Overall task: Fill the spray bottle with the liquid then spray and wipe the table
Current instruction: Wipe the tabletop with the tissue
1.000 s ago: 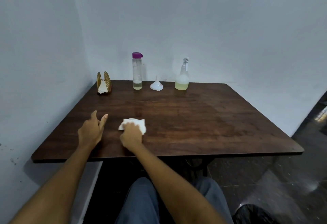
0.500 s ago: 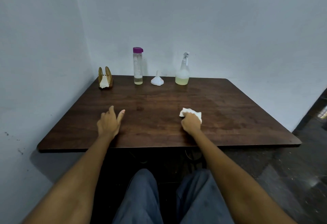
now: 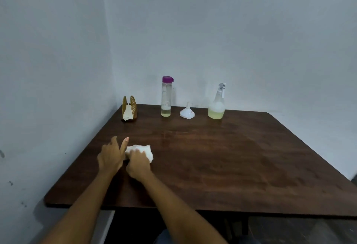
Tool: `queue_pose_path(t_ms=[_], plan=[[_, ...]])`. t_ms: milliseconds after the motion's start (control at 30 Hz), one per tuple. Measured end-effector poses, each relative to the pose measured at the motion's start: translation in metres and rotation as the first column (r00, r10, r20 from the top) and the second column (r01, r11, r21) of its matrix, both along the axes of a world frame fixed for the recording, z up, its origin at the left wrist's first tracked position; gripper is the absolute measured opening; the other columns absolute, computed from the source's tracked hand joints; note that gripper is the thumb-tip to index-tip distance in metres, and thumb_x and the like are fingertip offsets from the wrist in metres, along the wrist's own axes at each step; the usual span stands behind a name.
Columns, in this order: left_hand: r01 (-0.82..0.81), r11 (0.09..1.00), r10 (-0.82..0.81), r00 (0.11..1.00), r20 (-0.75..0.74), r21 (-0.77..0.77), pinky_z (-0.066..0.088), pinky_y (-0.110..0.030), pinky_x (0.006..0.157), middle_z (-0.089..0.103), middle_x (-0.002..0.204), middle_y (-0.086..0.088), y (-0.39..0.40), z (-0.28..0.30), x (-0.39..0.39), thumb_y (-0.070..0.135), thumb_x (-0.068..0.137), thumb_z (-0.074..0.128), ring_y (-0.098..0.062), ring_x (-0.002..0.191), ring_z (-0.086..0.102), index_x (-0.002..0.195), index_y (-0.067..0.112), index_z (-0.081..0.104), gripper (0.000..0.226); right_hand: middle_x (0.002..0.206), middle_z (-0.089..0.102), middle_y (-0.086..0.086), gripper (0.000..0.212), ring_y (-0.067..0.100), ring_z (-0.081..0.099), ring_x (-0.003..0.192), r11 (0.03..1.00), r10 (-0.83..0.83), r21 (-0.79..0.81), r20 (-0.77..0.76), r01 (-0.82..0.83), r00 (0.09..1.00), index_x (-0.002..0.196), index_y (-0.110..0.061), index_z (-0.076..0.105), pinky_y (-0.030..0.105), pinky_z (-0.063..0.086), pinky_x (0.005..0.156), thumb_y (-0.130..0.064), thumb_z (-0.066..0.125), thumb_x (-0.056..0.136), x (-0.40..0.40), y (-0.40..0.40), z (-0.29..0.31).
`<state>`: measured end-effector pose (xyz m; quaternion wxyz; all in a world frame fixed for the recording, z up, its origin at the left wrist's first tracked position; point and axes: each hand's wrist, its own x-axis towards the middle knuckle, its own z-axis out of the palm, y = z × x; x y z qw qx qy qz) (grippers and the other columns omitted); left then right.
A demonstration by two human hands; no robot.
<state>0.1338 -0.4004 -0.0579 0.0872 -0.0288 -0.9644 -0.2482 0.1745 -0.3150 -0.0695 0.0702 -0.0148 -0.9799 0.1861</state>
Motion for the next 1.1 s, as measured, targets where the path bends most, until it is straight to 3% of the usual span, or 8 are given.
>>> queue_pose_path(t_ms=[67, 233, 367, 467, 767, 867, 967, 1100], plan=[[-0.022, 1.000, 0.022, 1.000, 0.010, -0.001, 0.043, -0.046, 0.096, 0.056, 0.131, -0.019, -0.002, -0.003, -0.010, 0.051, 0.098, 0.029, -0.035, 0.122, 0.051, 0.142, 0.007, 0.036, 0.063, 0.133, 0.052, 0.012, 0.035, 0.028, 0.044, 0.125, 0.998, 0.036, 0.041, 0.053, -0.038, 0.998, 0.123, -0.005, 0.056, 0.039, 0.028, 0.110, -0.004, 0.046, 0.089, -0.027, -0.003, 0.002], [-0.027, 0.997, 0.028, 0.999, 0.018, -0.068, 0.041, -0.046, 0.097, 0.058, 0.130, -0.014, 0.009, -0.016, -0.029, 0.052, 0.097, 0.029, -0.032, 0.123, 0.050, 0.142, 0.007, 0.036, 0.064, 0.126, 0.057, 0.006, 0.031, 0.025, 0.052, 0.119, 0.997, -0.052, 0.063, 0.074, 0.047, 0.996, 0.116, -0.014, 0.061, 0.035, 0.036, 0.102, -0.011, 0.052, 0.086, -0.081, 0.033, 0.001], [-0.008, 0.997, 0.010, 1.000, 0.025, -0.081, 0.035, -0.048, 0.103, 0.055, 0.134, -0.013, 0.030, -0.018, -0.035, 0.052, 0.097, 0.029, -0.031, 0.129, 0.044, 0.145, 0.008, 0.032, 0.065, 0.119, 0.059, 0.001, 0.028, 0.021, 0.056, 0.114, 0.985, -0.142, 0.106, 0.012, 0.140, 0.990, 0.103, -0.021, 0.066, 0.034, 0.035, 0.098, -0.012, 0.049, 0.083, -0.082, 0.103, 0.007], [0.018, 0.993, -0.019, 1.000, -0.012, -0.114, 0.033, -0.048, 0.103, 0.055, 0.134, -0.012, 0.041, -0.021, -0.033, 0.051, 0.098, 0.030, -0.030, 0.129, 0.044, 0.144, 0.009, 0.034, 0.063, 0.131, 0.055, 0.000, 0.033, 0.021, 0.051, 0.122, 0.960, -0.276, 0.063, 0.055, 0.272, 0.960, 0.113, -0.022, 0.064, 0.032, 0.035, 0.102, -0.013, 0.045, 0.088, -0.068, 0.171, 0.009], [0.084, 0.989, -0.092, 0.994, -0.064, -0.122, 0.035, -0.047, 0.102, 0.058, 0.131, -0.012, 0.062, -0.019, -0.012, 0.048, 0.098, 0.032, -0.030, 0.127, 0.046, 0.140, 0.008, 0.042, 0.059, 0.125, 0.057, -0.003, 0.032, 0.024, 0.052, 0.114, 0.703, -0.710, 0.086, 0.051, 0.706, 0.702, 0.108, -0.026, 0.065, 0.031, 0.045, 0.096, -0.013, 0.041, 0.091, 0.060, 0.324, 0.021], [0.122, 0.986, -0.131, 0.988, -0.079, -0.112, 0.036, -0.046, 0.101, 0.059, 0.130, -0.011, 0.067, -0.016, 0.002, 0.048, 0.098, 0.033, -0.029, 0.125, 0.047, 0.139, 0.008, 0.043, 0.058, 0.119, 0.061, -0.003, 0.030, 0.020, 0.044, 0.092, 0.629, -0.777, 0.090, 0.017, 0.773, 0.630, 0.107, -0.020, 0.067, 0.029, 0.046, 0.093, -0.011, 0.044, 0.090, 0.086, 0.329, 0.013], [0.151, 0.985, -0.157, 0.985, -0.066, -0.089, 0.036, -0.045, 0.101, 0.058, 0.131, -0.011, 0.069, -0.013, 0.020, 0.048, 0.098, 0.033, -0.029, 0.126, 0.047, 0.138, 0.008, 0.044, 0.058, 0.119, 0.061, -0.002, 0.031, 0.021, 0.041, 0.089, 0.656, -0.754, 0.103, 0.029, 0.748, 0.657, 0.106, -0.021, 0.067, 0.029, 0.046, 0.091, -0.010, 0.042, 0.091, 0.096, 0.306, 0.013], [0.163, 0.985, -0.165, 0.985, -0.048, -0.051, 0.035, -0.044, 0.101, 0.058, 0.130, -0.010, 0.062, -0.016, 0.044, 0.048, 0.099, 0.031, -0.028, 0.125, 0.047, 0.139, 0.008, 0.042, 0.057, 0.128, 0.056, -0.010, 0.033, 0.024, 0.046, 0.118, 0.781, -0.624, 0.001, 0.043, 0.624, 0.780, 0.098, -0.030, 0.067, 0.029, 0.042, 0.089, -0.013, 0.041, 0.086, 0.081, 0.248, 0.008]])
